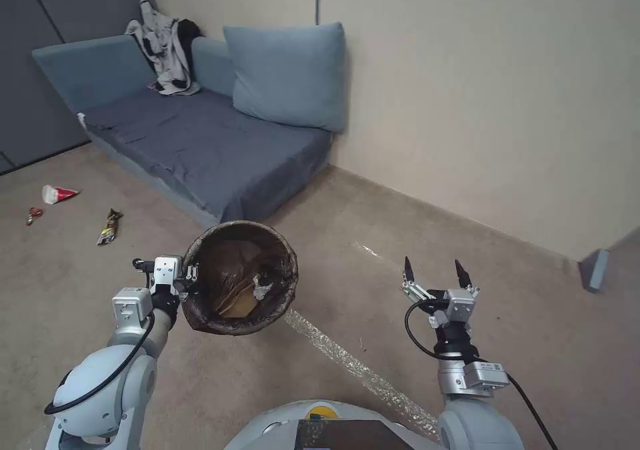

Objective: Pick up the trash bin, then pick up the garbage from the floor and place it into the trash bin.

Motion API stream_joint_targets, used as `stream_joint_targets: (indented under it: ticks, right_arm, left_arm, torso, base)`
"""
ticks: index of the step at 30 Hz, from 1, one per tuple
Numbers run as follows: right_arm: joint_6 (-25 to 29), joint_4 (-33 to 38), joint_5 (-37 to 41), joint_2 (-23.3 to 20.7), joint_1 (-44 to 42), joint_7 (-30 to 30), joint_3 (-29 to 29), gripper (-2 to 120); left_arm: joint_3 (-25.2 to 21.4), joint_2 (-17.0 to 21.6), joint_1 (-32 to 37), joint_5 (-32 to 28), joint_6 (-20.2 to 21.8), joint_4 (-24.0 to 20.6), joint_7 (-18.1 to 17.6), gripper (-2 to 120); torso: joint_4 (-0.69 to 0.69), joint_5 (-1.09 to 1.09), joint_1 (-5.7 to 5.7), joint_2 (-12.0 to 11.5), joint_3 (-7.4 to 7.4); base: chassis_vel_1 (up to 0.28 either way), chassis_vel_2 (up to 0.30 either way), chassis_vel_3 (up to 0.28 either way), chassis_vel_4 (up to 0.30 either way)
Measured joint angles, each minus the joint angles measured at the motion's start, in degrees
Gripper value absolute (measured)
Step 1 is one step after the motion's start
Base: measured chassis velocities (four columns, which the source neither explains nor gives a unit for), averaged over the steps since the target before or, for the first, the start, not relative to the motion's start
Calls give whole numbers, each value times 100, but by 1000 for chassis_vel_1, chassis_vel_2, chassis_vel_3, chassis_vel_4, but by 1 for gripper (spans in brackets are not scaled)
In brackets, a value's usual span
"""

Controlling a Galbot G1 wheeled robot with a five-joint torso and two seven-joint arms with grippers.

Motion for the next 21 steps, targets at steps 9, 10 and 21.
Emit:
stream_joint_targets:
  ticks: [9,10,21]
  right_arm:
    - [-45,-38,15,-17,42,54,7,100]
    - [-45,-38,15,-17,42,54,7,100]
    - [-84,-77,26,-82,65,62,31,100]
  left_arm:
    - [-8,4,-15,17,18,0,5,4]
    - [-8,4,-15,17,18,0,5,4]
    - [27,-34,-35,70,20,14,9,4]
  torso:
    - [1,0,0,0,0]
    - [1,0,0,0,0]
    - [0,0,0,0,0]
  base:
    - [63,70,64,78]
    - [56,78,63,58]
    - [73,76,76,77]
